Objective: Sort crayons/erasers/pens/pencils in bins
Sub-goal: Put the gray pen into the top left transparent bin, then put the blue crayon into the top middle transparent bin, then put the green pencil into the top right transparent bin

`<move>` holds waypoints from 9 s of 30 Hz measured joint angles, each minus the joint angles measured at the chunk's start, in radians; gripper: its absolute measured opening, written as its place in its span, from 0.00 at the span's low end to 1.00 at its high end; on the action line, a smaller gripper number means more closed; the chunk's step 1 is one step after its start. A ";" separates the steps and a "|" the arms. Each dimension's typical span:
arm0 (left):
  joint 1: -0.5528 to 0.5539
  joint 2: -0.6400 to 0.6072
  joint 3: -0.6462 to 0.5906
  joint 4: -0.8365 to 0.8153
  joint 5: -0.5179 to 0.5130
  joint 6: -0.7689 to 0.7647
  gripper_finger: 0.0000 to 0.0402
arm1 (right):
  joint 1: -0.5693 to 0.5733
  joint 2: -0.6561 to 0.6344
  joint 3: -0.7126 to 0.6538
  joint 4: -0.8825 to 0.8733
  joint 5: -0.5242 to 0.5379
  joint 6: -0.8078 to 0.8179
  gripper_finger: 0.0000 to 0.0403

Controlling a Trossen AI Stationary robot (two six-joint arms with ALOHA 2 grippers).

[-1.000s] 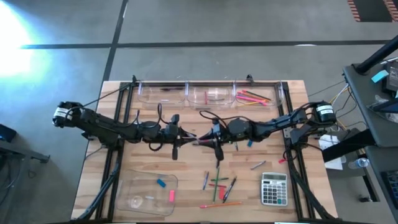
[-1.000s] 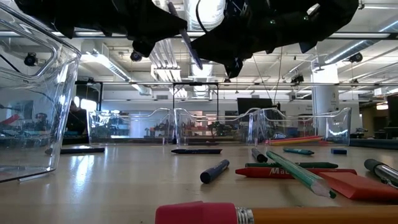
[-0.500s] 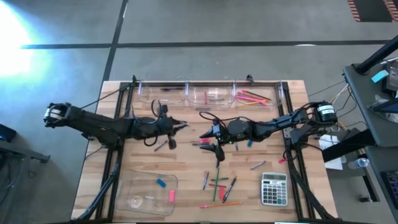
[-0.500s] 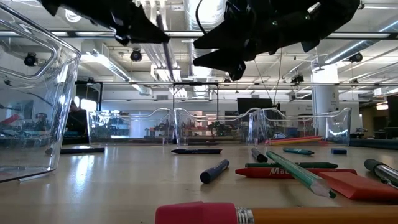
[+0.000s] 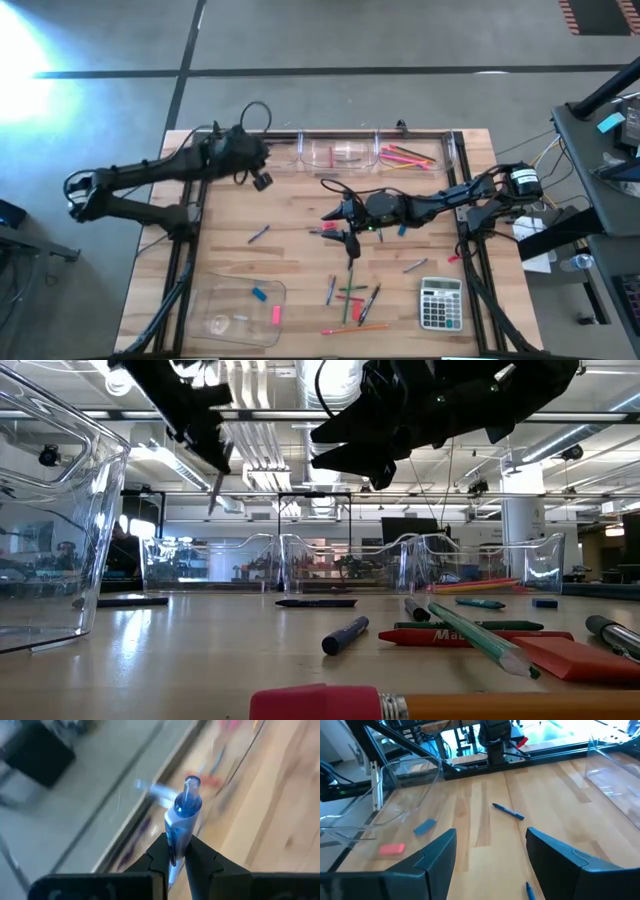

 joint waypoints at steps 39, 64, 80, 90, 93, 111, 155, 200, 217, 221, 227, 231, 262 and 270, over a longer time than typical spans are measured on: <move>0.245 -0.012 0.014 -0.201 0.544 0.021 0.60 | 0.002 0.000 0.000 -0.098 0.071 0.009 0.56; -0.014 0.274 -0.252 -0.271 0.459 -0.294 0.60 | 0.002 0.000 0.017 -0.128 0.072 0.003 0.56; -0.225 0.124 -0.236 -0.259 0.368 -0.468 0.60 | 0.002 0.000 0.017 -0.152 0.072 0.004 0.56; -0.373 0.208 -0.241 -0.252 0.298 -0.563 0.60 | 0.002 0.000 0.017 -0.151 0.072 0.023 0.56; -0.371 0.283 -0.237 -0.242 0.300 -0.563 0.60 | 0.002 0.000 0.017 -0.151 0.072 0.024 0.56; -0.363 0.451 -0.206 -0.208 0.360 -0.470 0.52 | 0.002 0.000 0.017 -0.153 0.072 0.019 0.56; -0.132 0.453 0.405 -0.181 0.309 0.191 0.01 | 0.089 -0.332 0.013 -0.486 0.196 0.014 0.56; -0.040 0.342 0.525 -0.036 0.519 0.214 0.21 | 0.209 -0.333 0.011 -0.586 0.308 0.031 0.56; -0.353 -0.112 -0.382 0.958 0.509 -0.007 0.08 | 0.230 -0.309 0.012 -0.652 0.064 0.041 0.56; -0.359 -0.113 -0.449 1.056 0.509 -0.009 0.08 | 0.232 -0.243 0.037 -0.663 0.022 0.069 0.56; -0.359 -0.113 -0.448 1.041 0.509 -0.008 0.08 | 0.232 -0.087 0.130 -0.773 0.006 0.006 0.56; -0.359 -0.113 -0.455 1.036 0.510 -0.008 0.08 | 0.232 0.031 0.234 -0.876 -0.050 -0.035 0.56; -0.360 -0.104 -0.470 0.969 0.514 -0.085 0.08 | 0.264 0.483 0.718 -1.439 0.004 -0.573 0.56; -0.360 -0.103 -0.471 0.960 0.514 -0.085 0.08 | 0.266 0.483 0.718 -1.432 0.045 -0.649 0.56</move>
